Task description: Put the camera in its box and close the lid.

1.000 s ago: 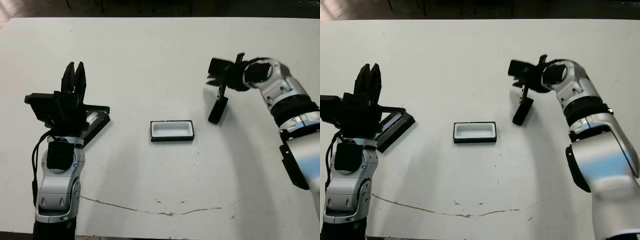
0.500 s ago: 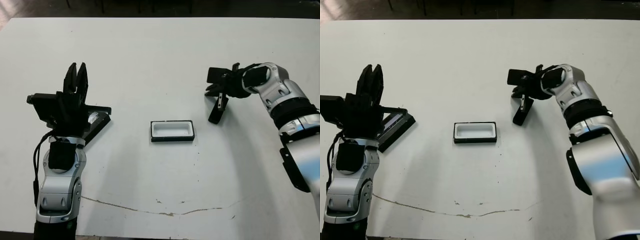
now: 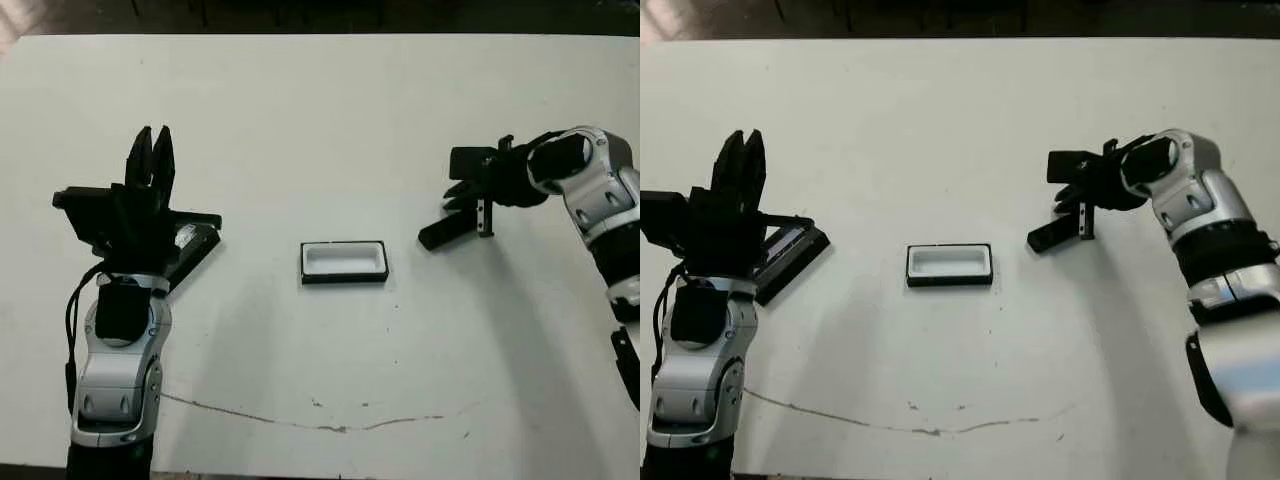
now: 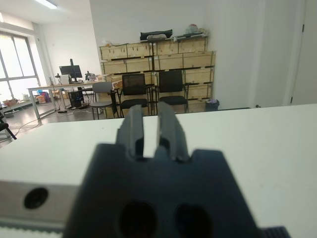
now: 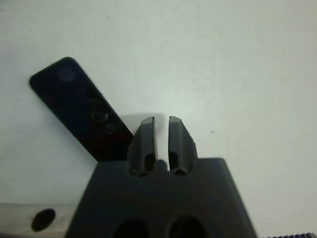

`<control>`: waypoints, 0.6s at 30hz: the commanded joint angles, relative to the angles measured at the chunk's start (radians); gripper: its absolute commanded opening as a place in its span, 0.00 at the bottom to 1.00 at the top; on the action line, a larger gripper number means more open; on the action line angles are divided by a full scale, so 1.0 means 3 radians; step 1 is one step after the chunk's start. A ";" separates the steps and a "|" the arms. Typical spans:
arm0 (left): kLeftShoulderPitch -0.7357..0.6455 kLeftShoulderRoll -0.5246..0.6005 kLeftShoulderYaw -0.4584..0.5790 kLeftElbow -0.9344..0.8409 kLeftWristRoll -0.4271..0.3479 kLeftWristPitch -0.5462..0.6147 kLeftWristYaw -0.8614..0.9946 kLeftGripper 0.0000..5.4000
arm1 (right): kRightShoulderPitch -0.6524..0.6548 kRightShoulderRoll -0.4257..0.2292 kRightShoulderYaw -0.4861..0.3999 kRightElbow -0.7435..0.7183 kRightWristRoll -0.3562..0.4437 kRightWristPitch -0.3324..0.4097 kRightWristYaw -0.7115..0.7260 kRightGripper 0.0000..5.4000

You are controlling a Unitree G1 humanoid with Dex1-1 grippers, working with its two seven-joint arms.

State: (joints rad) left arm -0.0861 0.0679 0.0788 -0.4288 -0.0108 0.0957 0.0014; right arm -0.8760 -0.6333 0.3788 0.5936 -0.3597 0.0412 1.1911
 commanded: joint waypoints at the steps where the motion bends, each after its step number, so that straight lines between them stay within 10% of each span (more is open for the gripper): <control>1: 0.0054 0.0018 0.0003 0.0020 0.0002 0.0041 -0.0013 0.00 | 0.0185 -0.0120 0.0022 -0.0206 -0.0008 0.0033 0.0039 0.00; 18: 0.0021 0.0005 0.0002 0.0019 0.0017 0.0080 0.0021 0.00 | 0.0607 -0.0403 -0.0001 -0.0901 0.0270 0.0156 0.0376 0.00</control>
State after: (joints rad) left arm -0.0870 0.0675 0.0758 -0.4293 -0.0106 0.1038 0.0025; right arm -0.7256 -0.7413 0.3673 0.3299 -0.2852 0.0815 1.2850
